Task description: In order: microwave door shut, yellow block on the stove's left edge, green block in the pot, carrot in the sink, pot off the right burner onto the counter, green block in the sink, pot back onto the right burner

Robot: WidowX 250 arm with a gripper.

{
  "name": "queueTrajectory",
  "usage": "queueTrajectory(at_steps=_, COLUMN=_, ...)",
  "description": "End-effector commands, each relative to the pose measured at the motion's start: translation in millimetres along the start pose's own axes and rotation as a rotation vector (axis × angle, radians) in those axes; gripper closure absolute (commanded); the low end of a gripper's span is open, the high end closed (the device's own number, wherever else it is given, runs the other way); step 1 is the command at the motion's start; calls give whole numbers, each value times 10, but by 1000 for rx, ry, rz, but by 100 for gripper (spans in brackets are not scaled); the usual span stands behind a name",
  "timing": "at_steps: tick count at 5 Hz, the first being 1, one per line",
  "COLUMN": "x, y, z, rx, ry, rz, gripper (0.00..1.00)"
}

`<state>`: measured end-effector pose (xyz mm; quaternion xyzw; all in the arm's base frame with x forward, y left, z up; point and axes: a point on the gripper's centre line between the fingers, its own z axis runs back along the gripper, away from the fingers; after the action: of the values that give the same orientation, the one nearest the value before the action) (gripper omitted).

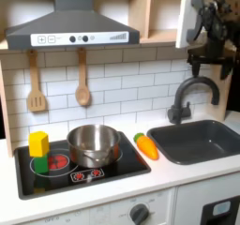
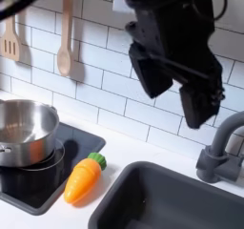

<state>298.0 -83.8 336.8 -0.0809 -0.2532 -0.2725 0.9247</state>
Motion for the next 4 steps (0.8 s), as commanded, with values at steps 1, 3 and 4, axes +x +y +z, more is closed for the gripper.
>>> queueTrajectory(at_steps=1, x=101, y=172, z=-76, rx=24, ry=4, rz=29, gripper=0)
queueTrajectory(at_steps=3, x=317, y=369, z=-180, rx=52, ry=-2, rz=57, gripper=0)
queueTrajectory(at_steps=4, x=396, y=444, z=-222, rx=59, ry=-3, rz=65, gripper=0)
